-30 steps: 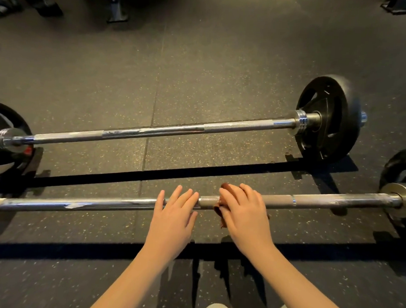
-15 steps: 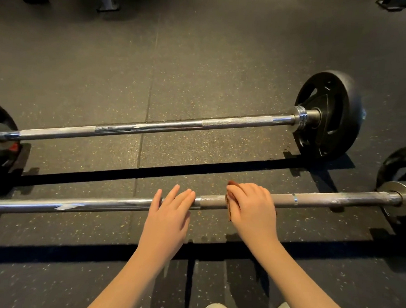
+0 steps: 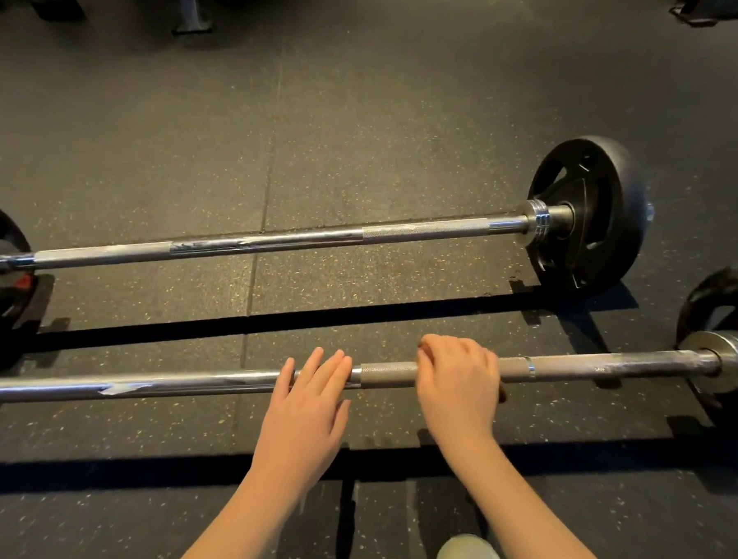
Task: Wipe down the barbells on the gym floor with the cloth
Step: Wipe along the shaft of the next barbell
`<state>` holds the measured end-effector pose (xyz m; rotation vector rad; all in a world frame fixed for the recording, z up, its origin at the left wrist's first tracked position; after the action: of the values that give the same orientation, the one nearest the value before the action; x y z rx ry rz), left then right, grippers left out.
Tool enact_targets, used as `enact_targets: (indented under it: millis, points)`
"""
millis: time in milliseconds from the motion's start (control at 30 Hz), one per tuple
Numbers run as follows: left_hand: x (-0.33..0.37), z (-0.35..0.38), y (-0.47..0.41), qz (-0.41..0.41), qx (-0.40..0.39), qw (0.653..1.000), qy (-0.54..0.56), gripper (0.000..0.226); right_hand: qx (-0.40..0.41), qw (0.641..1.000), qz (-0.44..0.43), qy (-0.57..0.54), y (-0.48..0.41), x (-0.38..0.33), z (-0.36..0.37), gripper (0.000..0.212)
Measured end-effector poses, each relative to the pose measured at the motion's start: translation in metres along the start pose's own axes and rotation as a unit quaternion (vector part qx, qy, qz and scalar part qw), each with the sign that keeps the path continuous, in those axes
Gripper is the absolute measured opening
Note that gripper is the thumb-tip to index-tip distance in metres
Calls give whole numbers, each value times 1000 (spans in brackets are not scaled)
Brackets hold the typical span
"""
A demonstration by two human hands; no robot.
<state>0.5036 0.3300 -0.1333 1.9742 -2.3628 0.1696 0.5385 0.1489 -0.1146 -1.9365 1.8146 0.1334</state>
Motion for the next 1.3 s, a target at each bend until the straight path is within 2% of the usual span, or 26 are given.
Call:
enact_targets:
  millis: [133,200,267,367,467,533,600,700,833,933,1000,1067,1133,1200,1300]
  points:
    - [-8,5,-2,5,-17,1000,-22,53,-10,993,-119,-3,-1,-67,31,29]
    - [-10,4,-1,1,-18,999,-28,53,-16,989,-150,-3,-2,-61,30,27]
    - [-8,1,-1,0,-12,1000,-23,53,-9,991,-131,3,-1,-32,17,24]
    - [-4,2,1,-6,-8,1000,-14,54,13,998,-51,23,5,15,-3,25]
    - [1,8,3,5,-23,999,-40,58,36,999,16,7,8,11,-3,25]
    - [1,12,2,9,-26,998,-55,60,27,1000,-11,-4,5,-24,11,23]
    - [-2,12,1,7,-23,998,-57,61,16,996,-91,-1,8,-57,27,20]
    - [-4,8,1,8,-16,998,-53,59,16,988,-155,13,6,-46,21,16]
    - [-2,2,2,9,-24,999,-37,55,48,996,-67,38,7,10,-3,20]
    - [-3,6,-1,20,-40,998,-53,58,43,999,5,-4,12,5,0,24]
    - [-2,7,-6,21,-47,997,-56,61,30,999,-23,-24,9,-26,14,21]
    - [0,8,-13,13,-45,997,-57,61,23,992,-119,-35,10,-57,26,16]
    - [2,8,-17,12,-40,998,-51,59,20,984,-171,-32,4,-51,22,15]
    - [3,7,-15,23,-39,998,-43,57,32,987,-155,0,0,-20,9,17]
    - [3,5,-13,22,-38,998,-34,55,57,997,-46,15,2,20,-9,22]
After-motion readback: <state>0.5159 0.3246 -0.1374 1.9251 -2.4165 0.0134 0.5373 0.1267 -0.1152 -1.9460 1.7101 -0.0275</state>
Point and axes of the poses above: each hand's wrist, its own y-axis away from the middle knuckle, its own z-axis out of the palm, x = y × z, the point moved 8 cm from there along -y, towards the middle knuckle, and after that the axes turned 6 degrees about -z, right-handed, at the moved point
